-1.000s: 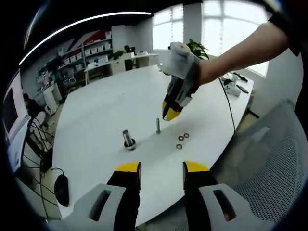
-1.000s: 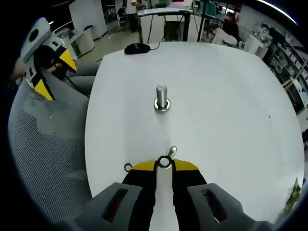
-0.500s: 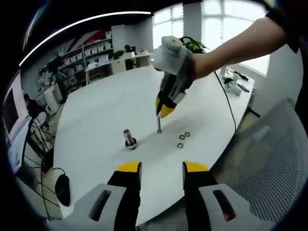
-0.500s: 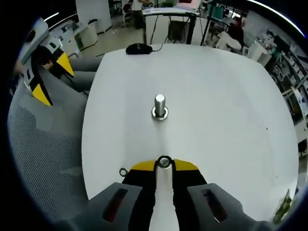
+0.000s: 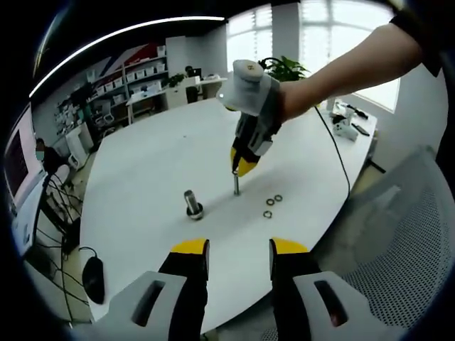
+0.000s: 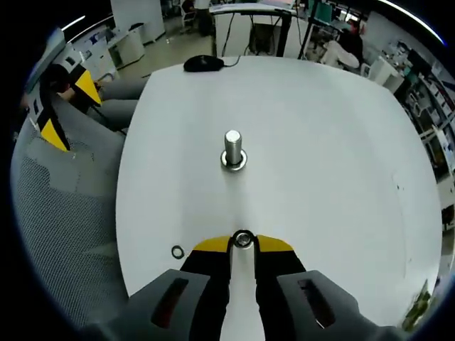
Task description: Place the washer onto the threaded stud by aligning its center hole with the stud, sliding it down to the base, and recovering from edge contact or off-axis alignment until the washer reaches the visible bottom stop.
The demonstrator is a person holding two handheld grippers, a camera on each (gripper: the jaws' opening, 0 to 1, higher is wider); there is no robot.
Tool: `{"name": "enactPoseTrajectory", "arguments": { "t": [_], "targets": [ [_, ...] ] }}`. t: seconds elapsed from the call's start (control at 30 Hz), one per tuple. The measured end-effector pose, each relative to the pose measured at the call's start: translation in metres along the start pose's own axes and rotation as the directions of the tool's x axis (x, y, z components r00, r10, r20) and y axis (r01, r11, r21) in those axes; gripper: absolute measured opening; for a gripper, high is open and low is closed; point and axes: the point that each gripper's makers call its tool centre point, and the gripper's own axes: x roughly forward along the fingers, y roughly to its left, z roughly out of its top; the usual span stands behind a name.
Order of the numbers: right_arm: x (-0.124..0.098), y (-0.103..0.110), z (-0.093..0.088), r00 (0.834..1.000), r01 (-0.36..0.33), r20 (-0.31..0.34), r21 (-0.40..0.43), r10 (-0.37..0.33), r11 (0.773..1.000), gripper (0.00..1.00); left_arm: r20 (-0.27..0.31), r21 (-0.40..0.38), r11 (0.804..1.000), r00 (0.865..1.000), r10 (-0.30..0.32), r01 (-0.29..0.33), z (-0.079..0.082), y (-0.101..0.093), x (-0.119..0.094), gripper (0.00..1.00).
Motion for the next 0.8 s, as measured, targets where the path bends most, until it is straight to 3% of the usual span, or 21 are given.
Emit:
{"name": "enactPoseTrajectory", "arguments": {
  "t": [0.8],
  "targets": [
    [0.039,0.0,-0.021,0.998,-0.016,-0.064,-0.007,0.016,1.0,0.13,-0.017,-0.009,1.0,1.0,-0.005,0.005,-0.005,0.001,0.001,0.31]
  ]
}}
